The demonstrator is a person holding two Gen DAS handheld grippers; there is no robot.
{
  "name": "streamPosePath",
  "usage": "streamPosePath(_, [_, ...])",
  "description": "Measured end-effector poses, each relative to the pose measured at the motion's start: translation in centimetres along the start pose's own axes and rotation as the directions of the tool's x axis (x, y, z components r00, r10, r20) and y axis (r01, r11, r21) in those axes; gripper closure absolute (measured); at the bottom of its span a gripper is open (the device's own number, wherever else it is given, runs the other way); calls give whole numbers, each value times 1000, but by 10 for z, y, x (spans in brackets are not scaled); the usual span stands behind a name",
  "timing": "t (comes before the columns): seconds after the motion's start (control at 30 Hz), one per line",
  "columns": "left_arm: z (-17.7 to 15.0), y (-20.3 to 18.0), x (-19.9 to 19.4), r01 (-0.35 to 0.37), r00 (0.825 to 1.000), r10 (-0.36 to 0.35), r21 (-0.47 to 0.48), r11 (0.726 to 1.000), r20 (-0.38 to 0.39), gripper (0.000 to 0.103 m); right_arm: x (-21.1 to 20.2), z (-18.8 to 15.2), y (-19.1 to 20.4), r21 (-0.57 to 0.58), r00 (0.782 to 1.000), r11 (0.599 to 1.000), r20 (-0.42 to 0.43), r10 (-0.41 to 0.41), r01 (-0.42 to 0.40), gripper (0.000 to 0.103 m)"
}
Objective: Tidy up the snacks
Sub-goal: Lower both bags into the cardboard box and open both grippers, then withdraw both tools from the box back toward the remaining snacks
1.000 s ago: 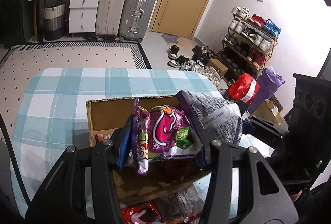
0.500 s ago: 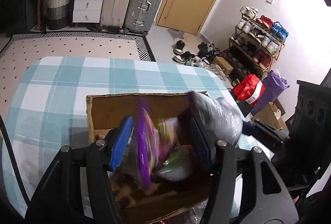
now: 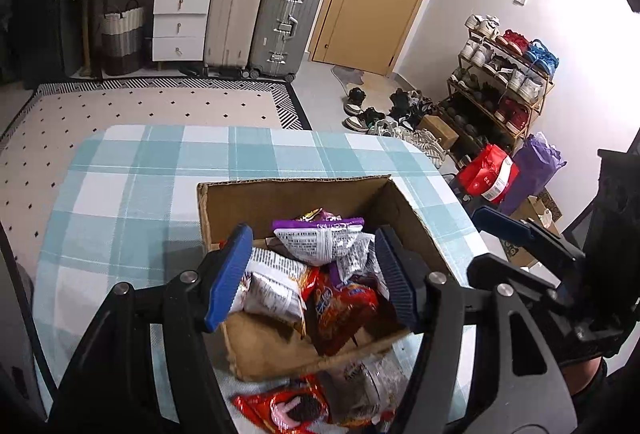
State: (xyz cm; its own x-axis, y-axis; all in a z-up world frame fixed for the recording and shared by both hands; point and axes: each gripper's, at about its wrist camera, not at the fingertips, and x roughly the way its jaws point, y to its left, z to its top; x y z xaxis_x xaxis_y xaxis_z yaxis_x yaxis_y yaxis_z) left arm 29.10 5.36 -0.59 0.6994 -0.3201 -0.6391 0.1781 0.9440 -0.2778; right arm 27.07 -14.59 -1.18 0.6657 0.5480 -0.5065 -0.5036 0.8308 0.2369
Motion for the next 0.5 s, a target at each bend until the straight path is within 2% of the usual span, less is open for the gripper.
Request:
streamPosePath(0.1, [-5, -6, -17, -12, 1000, 12, 9, 1000, 12, 39, -15, -2, 8, -9, 1000, 1000, 13, 5, -5, 19])
streamPosePath(0.2, [-12, -13, -35, -32, 999, 31, 17, 999, 26, 32, -30, -6, 17, -10, 1000, 1000, 25, 13, -13, 19])
streamPosePath(0.37, [-27, -27, -66, -52, 998, 50, 50, 997, 44, 31, -54, -15, 32, -21, 999, 1000, 42, 15, -14, 19])
streamPosePath(0.5, [-41, -37, -90, -78, 995, 74, 63, 995, 69, 21, -76, -24, 41, -16, 998, 1000, 60, 23, -22, 17])
